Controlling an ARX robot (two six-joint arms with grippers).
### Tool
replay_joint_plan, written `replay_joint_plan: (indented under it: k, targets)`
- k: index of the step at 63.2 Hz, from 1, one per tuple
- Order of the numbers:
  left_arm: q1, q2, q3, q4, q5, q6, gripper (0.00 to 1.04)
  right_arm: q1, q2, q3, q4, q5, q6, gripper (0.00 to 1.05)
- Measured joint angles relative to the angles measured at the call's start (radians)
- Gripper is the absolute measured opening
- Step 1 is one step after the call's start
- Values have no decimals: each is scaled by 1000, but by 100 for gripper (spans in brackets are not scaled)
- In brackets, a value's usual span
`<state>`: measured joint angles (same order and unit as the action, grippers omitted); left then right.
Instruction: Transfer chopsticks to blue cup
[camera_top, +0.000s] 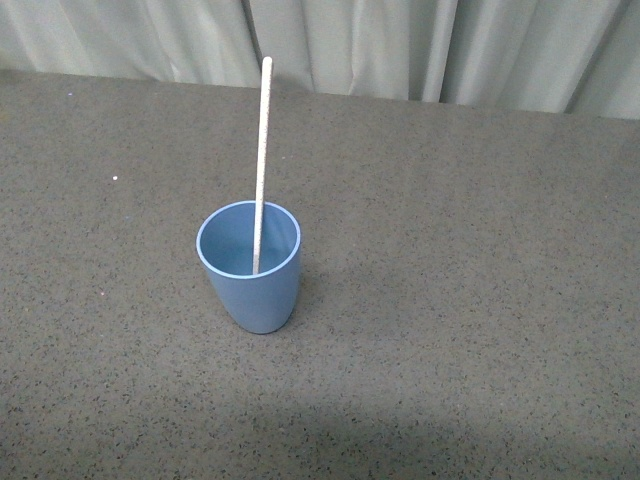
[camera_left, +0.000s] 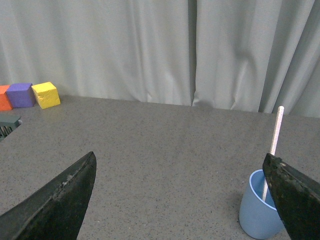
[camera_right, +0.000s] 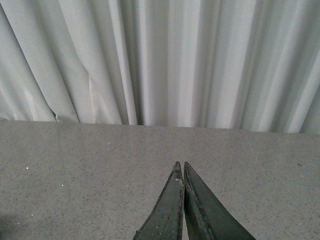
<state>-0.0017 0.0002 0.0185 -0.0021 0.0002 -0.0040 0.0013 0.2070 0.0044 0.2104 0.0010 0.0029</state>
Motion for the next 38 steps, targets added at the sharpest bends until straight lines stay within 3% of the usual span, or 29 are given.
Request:
replay_joint_plan:
  k: [8, 13, 25, 38]
  targets:
    - [0, 0, 0, 0, 0, 0, 98, 0, -31, 0, -30, 0, 0, 1]
    - [0, 0, 0, 0, 0, 0, 98, 0, -164, 1, -198, -2, -1, 1]
    - [0, 0, 0, 0, 0, 0, 98, 0, -202, 1, -209, -2, -1, 1]
    - [0, 0, 0, 0, 0, 0, 98, 0, -203, 1, -209, -2, -2, 36]
